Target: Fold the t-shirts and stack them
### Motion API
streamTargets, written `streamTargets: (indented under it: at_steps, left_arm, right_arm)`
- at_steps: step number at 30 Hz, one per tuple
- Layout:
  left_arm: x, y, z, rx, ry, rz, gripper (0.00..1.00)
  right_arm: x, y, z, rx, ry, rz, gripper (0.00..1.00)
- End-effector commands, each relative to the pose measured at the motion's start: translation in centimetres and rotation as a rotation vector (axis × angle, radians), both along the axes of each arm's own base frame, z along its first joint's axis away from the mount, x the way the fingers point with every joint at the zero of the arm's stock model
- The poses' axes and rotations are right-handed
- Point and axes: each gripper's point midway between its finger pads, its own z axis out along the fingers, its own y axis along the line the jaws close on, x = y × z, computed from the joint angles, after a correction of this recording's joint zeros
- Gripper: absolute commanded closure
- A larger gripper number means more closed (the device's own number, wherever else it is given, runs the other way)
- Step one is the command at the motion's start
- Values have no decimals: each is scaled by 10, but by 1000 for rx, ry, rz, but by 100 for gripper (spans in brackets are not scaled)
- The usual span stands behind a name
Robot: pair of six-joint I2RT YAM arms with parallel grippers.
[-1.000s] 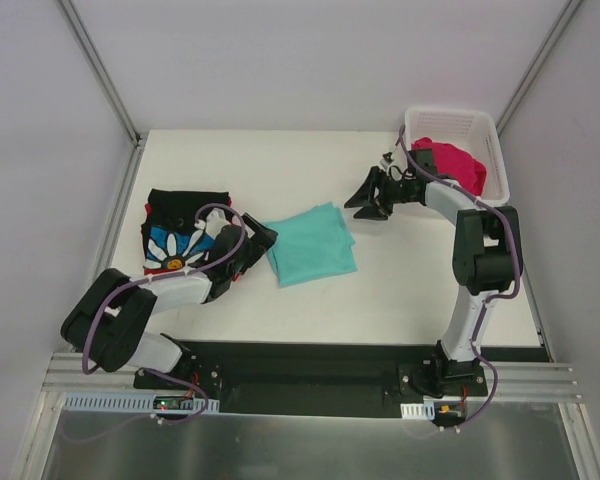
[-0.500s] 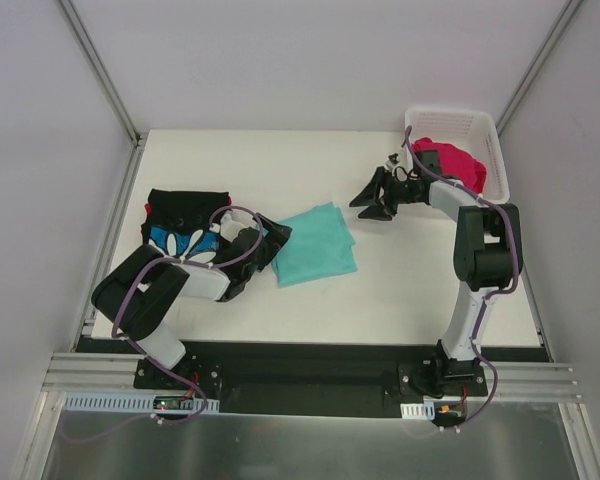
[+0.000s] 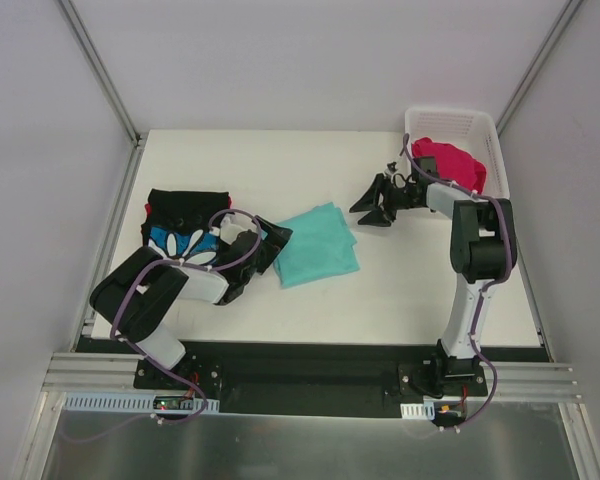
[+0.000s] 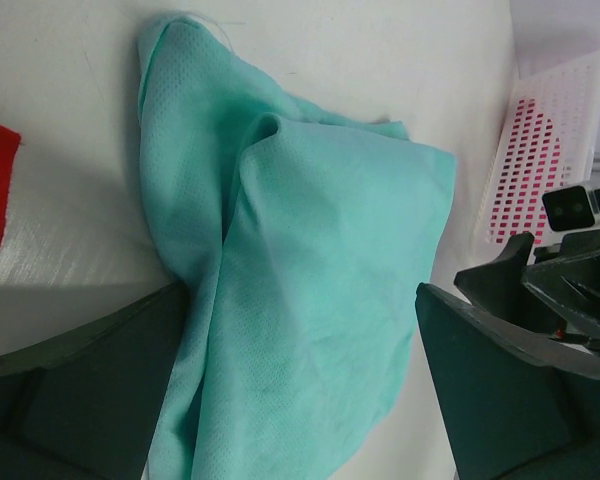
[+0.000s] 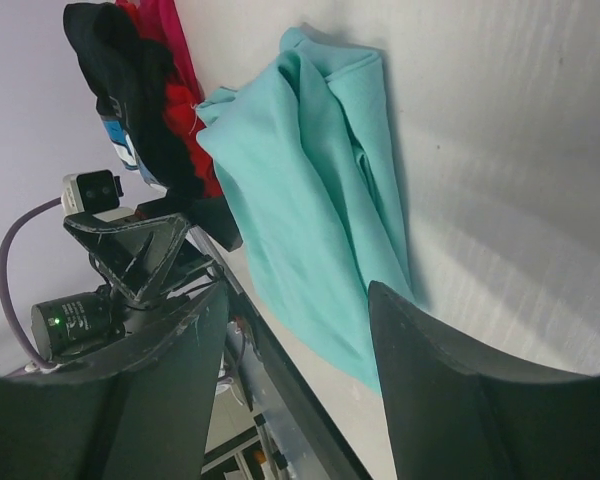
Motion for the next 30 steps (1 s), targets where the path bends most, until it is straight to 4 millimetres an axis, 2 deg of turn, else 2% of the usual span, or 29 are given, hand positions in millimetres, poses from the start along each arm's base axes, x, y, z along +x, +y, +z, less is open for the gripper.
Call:
streamTargets:
  at_steps: [1,10,18,30]
  left_arm:
    - [-22,1,-17,22,73,-39,1]
    - [-20,-6,-15,11,79,-62,1]
    - [-19,-6,-11,8,80,-61,1]
    - [-21,-3,-6,6,77,-56,1]
  right_arm:
    - [6,-2,-3,54,-16,9,39]
    - [7,-8,-24,97,29,10,39]
    - [-4,-2,-34,92,47,28,38]
    - [-40,36,-59,86,81,111,38]
